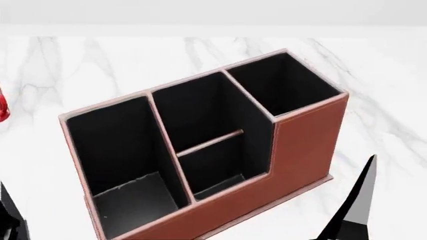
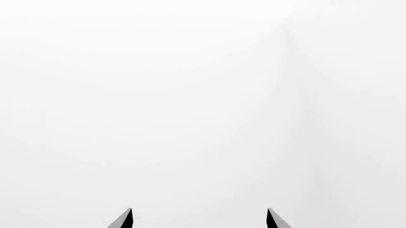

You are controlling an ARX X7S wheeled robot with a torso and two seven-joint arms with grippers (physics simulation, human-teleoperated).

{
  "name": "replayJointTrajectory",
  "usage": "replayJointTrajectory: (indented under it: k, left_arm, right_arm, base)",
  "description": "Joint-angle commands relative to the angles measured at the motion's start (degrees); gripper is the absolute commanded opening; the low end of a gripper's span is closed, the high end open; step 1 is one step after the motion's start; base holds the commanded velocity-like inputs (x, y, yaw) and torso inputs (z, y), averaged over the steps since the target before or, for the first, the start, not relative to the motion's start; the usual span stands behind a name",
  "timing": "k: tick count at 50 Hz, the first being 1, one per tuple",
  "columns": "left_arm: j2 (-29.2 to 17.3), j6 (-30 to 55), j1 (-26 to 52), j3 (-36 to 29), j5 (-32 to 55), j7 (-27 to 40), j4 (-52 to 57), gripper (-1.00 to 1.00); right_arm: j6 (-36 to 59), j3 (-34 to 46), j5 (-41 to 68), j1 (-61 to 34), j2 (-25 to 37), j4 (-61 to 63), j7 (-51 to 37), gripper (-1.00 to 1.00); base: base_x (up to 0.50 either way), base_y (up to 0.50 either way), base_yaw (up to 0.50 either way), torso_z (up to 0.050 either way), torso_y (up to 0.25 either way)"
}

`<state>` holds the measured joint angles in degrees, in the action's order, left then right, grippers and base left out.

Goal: Pick up the book and place it in the left compartment of the caddy.

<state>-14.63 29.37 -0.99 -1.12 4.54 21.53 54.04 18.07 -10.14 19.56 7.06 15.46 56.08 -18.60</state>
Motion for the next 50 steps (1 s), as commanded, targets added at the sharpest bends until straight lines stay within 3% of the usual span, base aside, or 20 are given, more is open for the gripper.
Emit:
replayJointTrajectory:
  k: [1, 29, 32, 44, 50]
  left_arm:
    - [0.8, 0.2, 0.4, 1.5, 2.1, -2.4, 0.0, 1.00]
    - [-0.3, -2.6, -0.7, 0.9, 2.7, -1.2, -1.6, 1.00]
    - [-0.6, -0.1, 0.3, 1.1, 3.3, -0.9, -0.1, 1.00]
    - [-1.0, -0.3, 0.4, 0.8, 3.6, -0.4, -0.3, 1.00]
    - [-1.2, -0.3, 0.4, 0.7, 3.8, -0.1, -0.3, 1.00]
  right_arm:
    - [-0.7, -1.1, -1.2, 0.1, -0.7, -0.7, 1.0, 1.00]
    - [1.8, 0.1, -2.4, -0.4, 0.7, -0.9, -1.7, 1.00]
    - [5.5, 1.3, -4.7, -1.3, 1.8, -0.3, -3.2, 1.00]
    - [3.4, 1.0, -5.0, -0.4, 1.6, -0.8, -3.7, 1.00]
    - [4.5, 2.6, -6.7, -0.6, 2.7, -0.4, -3.9, 1.00]
  base:
    - [0.00, -0.50, 0.00, 0.000, 0.000]
    - [0.00, -0.50, 0.00, 0.000, 0.000]
    - [0.00, -0.03, 0.00, 0.000, 0.000]
    - [0.00, 0.00, 0.00, 0.000, 0.000]
    - [0.00, 0.00, 0.48, 0.000, 0.000]
